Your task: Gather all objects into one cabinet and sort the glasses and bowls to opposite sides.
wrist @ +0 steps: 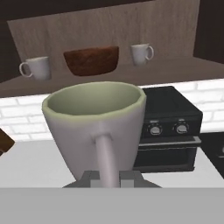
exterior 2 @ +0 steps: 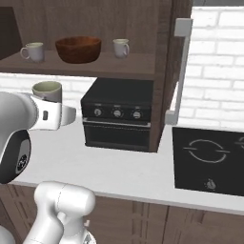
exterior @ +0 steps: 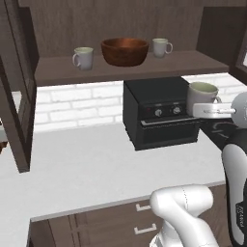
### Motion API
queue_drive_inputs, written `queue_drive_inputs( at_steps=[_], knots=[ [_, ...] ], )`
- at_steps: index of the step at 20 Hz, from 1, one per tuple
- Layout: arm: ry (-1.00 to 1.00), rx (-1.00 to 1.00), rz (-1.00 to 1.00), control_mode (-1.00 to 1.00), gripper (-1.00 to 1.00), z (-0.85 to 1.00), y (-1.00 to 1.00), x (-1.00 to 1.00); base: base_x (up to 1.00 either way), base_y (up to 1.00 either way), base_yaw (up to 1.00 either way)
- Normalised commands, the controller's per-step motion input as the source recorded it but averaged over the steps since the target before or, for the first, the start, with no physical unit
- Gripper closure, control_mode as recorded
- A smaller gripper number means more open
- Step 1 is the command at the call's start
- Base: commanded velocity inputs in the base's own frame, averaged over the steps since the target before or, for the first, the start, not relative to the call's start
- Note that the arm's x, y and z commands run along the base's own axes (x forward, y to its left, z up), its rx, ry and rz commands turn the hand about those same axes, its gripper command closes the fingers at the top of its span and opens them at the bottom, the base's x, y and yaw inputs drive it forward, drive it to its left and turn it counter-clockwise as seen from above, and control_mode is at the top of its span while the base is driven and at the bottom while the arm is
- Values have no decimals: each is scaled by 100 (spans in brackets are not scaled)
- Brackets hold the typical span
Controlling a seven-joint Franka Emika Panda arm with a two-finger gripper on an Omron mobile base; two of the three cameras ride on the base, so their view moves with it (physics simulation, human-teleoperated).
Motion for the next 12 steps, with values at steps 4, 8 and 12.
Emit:
queue_drive_inputs(
  at_steps=[4, 8, 12],
  knots=[
    [0, 0, 0, 100, 100, 0, 0, 0, 0, 36, 0],
    [0, 0, 0, 100, 100, 0, 0, 0, 1, 15, 0],
    [0, 0, 0, -100, 100, 0, 0, 0, 0, 0, 0]
  ],
)
